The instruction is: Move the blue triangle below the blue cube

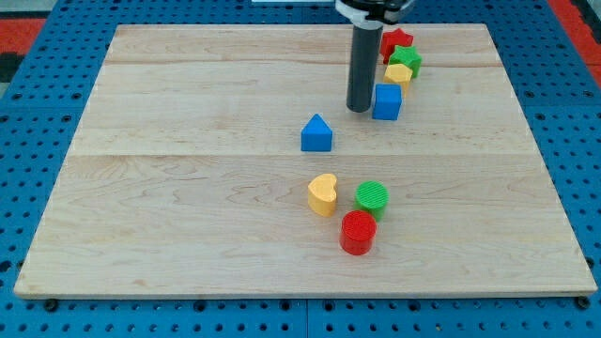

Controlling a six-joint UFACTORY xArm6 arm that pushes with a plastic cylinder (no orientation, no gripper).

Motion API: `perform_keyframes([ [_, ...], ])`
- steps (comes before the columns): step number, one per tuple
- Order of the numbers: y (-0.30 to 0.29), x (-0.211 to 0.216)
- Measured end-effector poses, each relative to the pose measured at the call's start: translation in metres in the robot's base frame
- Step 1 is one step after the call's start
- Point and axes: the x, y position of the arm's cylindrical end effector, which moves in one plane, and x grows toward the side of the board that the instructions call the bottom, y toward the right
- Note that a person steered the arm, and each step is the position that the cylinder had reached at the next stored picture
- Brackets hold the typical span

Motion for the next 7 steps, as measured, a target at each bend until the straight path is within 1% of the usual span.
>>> perform_keyframes([
  [2, 0.021, -0.006],
  [3, 0.013, 0.030],
  [4, 0.001, 0.085],
  [5, -0.068, 0.080],
  [6, -0.155, 0.068],
  [7, -0.191, 0.032],
])
